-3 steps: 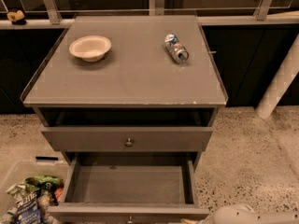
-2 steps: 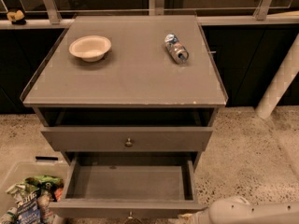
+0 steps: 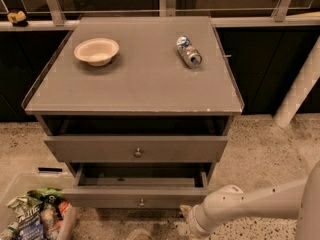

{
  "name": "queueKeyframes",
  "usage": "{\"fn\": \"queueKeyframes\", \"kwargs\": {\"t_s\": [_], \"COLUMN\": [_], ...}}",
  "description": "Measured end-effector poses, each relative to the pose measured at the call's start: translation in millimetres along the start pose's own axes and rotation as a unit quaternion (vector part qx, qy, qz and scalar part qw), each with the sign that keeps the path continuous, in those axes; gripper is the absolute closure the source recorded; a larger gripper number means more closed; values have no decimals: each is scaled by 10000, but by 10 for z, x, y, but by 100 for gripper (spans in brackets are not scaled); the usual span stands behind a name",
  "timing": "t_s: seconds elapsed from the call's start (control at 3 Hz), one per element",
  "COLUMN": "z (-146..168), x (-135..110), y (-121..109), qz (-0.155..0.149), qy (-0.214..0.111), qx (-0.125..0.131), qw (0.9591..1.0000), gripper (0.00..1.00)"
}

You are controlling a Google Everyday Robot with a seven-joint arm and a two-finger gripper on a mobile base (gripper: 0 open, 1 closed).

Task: Close middle drawer

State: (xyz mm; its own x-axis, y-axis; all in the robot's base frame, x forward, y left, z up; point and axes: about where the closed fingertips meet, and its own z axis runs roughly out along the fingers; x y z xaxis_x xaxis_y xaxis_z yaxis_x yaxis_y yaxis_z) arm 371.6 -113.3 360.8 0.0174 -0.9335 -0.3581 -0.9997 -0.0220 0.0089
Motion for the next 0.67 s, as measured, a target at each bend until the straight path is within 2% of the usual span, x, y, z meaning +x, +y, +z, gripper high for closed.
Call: {"fn": "queueKeyframes", "kwargs": {"t_s": [0.33,0.67], "z": [28,62], "x": [46,123], "y": [-91,-465], "qz": [25,24], "qy": [-6,163], "qx": [42,241], "qw": [10000,9996], "gripper": [0,0]}}
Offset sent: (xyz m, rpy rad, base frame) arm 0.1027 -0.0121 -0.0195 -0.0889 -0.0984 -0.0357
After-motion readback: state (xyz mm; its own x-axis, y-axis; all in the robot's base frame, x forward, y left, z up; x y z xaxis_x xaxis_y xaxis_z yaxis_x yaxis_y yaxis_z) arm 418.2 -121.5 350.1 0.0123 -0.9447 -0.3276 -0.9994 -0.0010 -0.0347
